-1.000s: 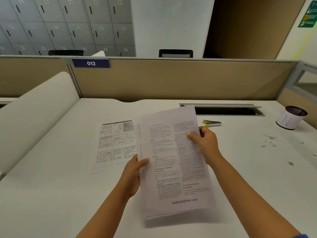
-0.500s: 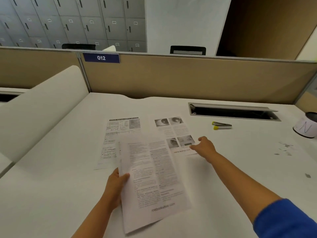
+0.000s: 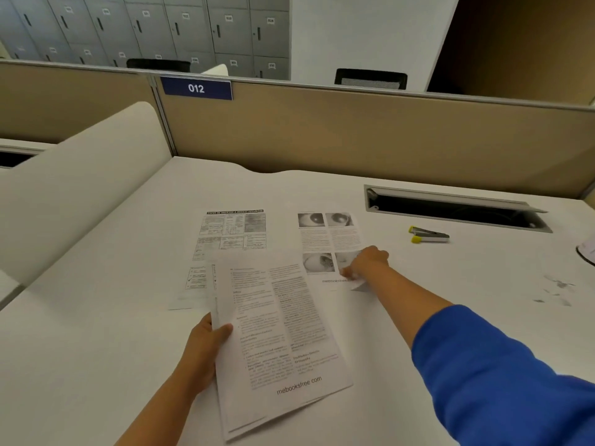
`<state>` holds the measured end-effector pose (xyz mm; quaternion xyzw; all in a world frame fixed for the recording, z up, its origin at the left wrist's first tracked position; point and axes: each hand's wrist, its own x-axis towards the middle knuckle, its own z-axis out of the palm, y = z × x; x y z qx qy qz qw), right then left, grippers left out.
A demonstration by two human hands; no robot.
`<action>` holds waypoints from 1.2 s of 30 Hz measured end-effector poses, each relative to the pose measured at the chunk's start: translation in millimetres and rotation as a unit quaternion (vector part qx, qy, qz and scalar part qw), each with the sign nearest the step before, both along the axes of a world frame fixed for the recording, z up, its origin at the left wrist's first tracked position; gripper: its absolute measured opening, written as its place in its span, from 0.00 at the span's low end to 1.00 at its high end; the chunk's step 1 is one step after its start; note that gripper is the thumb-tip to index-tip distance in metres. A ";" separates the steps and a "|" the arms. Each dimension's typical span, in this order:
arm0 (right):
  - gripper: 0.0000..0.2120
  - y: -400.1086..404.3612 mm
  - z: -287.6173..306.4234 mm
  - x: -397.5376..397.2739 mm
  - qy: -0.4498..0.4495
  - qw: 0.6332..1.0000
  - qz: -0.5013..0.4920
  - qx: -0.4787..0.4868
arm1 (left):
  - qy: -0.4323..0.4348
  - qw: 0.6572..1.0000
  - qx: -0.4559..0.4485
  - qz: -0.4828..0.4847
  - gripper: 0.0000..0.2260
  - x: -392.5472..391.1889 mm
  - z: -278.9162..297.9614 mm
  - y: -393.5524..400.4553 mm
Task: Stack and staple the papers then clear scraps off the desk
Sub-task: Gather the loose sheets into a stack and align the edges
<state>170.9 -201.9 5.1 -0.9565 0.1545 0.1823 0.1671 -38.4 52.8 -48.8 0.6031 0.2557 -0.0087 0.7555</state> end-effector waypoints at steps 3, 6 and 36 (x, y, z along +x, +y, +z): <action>0.23 -4.3 -1.1 6.7 -0.058 0.994 -0.043 0.085 | 0.000 1.000 -0.002 0.001 0.12 -0.1 -1.4 0.1; 0.13 -10.6 13.2 4.9 -0.149 0.987 -0.021 0.058 | 0.000 1.000 -0.008 -0.001 0.13 0.4 -0.2 -0.3; 0.08 8.8 -21.9 -180.8 -0.141 0.934 -0.050 0.324 | 0.001 0.999 -0.024 -0.023 0.13 2.2 8.2 4.5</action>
